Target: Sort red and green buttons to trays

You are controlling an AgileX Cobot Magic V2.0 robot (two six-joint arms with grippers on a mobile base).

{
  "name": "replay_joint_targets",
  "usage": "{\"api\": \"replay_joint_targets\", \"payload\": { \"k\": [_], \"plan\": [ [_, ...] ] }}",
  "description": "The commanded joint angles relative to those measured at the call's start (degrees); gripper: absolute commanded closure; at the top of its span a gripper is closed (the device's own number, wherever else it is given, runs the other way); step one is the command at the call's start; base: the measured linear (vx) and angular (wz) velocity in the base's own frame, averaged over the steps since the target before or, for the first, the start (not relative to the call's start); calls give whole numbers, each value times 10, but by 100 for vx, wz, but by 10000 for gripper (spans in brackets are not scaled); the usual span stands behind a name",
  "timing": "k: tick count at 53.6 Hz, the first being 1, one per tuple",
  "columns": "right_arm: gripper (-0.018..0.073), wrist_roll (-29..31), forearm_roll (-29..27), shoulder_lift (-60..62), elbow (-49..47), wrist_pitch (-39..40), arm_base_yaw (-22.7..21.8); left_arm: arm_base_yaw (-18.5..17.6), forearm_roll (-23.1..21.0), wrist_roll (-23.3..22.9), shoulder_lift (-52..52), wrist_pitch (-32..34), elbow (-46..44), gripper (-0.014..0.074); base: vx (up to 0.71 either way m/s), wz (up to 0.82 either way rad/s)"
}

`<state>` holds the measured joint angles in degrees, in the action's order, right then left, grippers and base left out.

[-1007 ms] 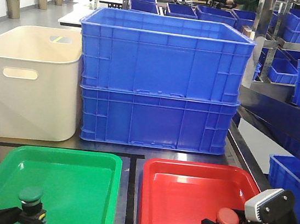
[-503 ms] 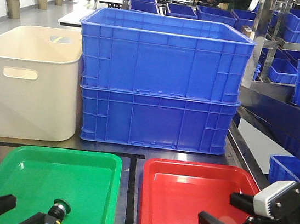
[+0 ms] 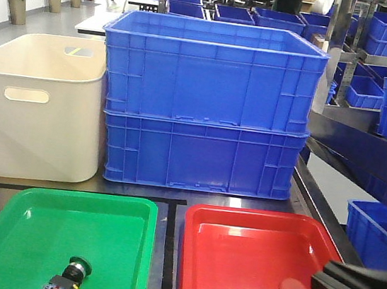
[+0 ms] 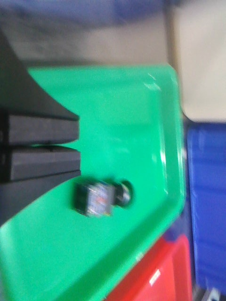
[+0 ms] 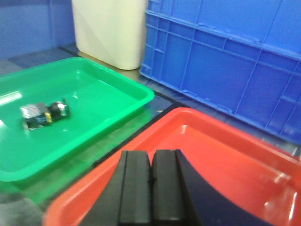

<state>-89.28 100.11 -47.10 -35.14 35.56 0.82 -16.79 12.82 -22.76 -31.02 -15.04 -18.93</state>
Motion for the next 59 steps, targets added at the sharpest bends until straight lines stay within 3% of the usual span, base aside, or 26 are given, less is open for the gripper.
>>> {"api": "replay_joint_targets", "payload": {
  "k": [1, 6, 13, 18, 22, 46, 53, 59],
  "plan": [
    [575, -66, 16, 44, -2, -1, -3, -2, -79, 6, 50, -78, -19, 605, 0, 0],
    [572, -86, 16, 80, 21, 3, -3, -2, -183, 88, 94, -166, -19, 604, 0, 0],
    [571, -97, 16, 116, 54, -5, -3, -2, -323, 233, 142, -159, -24, 603, 0, 0],
    [569, -97, 15, 135, 59, -1, -3, -2, -355, 310, 155, -152, -24, 602, 0, 0],
    [569, -97, 15, 143, 59, -1, -3, -2, -359, 342, 155, -143, -24, 603, 0, 0],
    [569, -97, 15, 146, 59, -2, -3, -2, -364, 342, 154, -138, -24, 603, 0, 0],
    [569, -97, 15, 146, 59, -2, -3, -2, -326, 356, 154, -126, -24, 603, 0, 0],
    [569, -97, 15, 146, 59, -2, -3, 2, -267, 363, 162, -14, 25, 603, 0, 0]
  ]
}}
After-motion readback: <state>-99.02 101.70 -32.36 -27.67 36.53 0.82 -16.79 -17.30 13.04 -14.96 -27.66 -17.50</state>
